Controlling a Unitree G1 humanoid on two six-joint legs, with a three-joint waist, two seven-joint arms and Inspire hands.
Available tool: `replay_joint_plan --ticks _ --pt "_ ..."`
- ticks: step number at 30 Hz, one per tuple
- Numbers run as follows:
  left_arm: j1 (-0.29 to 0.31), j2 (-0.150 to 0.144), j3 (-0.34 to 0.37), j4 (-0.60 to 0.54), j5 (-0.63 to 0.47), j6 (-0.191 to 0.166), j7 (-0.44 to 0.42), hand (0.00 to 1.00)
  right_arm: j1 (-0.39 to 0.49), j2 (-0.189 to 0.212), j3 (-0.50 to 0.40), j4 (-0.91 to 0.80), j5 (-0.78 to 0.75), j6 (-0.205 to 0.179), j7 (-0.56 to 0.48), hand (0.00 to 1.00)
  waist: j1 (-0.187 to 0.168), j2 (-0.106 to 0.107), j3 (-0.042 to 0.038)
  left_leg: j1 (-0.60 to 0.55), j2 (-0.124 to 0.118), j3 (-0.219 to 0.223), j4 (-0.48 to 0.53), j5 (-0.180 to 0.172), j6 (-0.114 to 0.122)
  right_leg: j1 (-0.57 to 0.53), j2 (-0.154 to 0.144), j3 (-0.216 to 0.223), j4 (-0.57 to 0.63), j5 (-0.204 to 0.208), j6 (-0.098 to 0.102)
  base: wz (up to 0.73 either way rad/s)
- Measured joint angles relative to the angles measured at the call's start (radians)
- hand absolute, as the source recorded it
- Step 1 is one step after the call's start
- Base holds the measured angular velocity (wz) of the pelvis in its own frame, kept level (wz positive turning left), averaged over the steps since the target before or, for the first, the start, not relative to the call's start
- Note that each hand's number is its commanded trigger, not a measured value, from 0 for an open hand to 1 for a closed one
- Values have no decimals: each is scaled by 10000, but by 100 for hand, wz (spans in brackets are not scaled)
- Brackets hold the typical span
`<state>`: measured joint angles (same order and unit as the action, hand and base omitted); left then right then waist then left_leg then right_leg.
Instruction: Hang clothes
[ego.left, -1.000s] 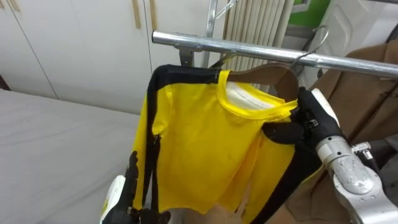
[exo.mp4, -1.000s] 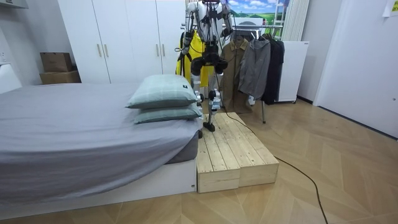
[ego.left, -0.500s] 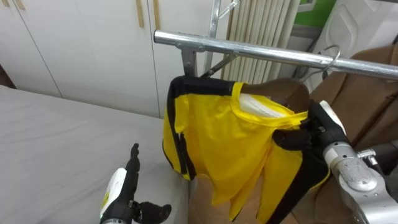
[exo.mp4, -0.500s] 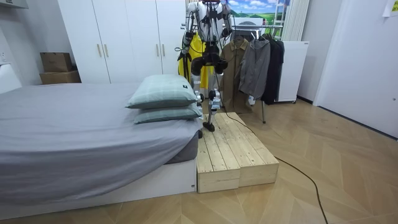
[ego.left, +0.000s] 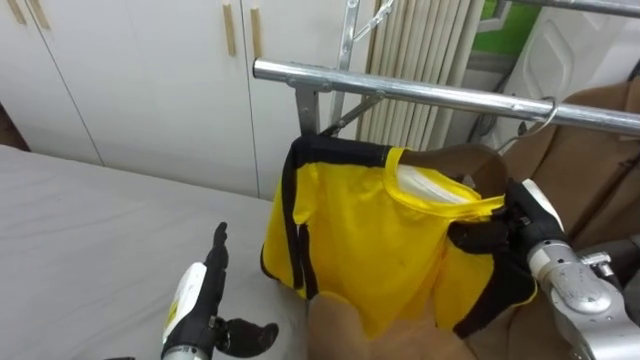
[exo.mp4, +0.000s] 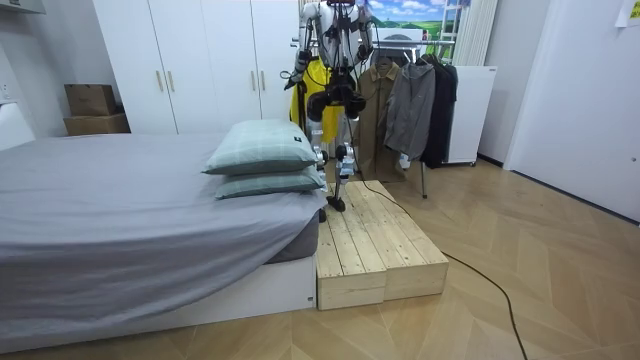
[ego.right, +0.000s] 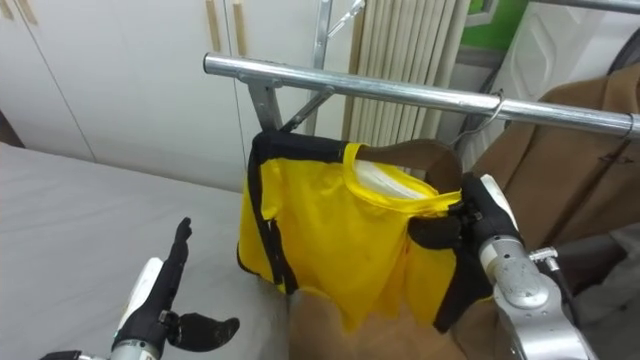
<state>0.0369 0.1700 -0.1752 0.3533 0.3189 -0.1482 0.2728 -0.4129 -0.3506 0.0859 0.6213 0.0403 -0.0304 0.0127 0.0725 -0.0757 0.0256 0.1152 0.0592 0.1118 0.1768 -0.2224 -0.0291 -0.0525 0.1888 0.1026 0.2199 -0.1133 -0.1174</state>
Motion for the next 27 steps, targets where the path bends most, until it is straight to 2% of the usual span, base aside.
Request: replay_joint_plan --ticks 4,9,27 --pt "11 12 -1 -1 -1 83 0 0 0 0 2 0 -1 0 -5 100 -76 0 -1 1 8 145 -18 0 0 -14 -1 12 1 27 -47 0" --pt "10 72 -1 -2 -1 99 0 0 1 0 2 0 -1 0 -51 100 -134 -3 -2 1 9 229 -78 0 0 -32 0 13 -2 4 -7 0" --pt "6 82 0 -3 76 104 -12 0 2 1 2 282 -2 1 -250 100 -126 -134 -47 2 14 288 -95 0 0 -33 4 32 3 -6 8 0"
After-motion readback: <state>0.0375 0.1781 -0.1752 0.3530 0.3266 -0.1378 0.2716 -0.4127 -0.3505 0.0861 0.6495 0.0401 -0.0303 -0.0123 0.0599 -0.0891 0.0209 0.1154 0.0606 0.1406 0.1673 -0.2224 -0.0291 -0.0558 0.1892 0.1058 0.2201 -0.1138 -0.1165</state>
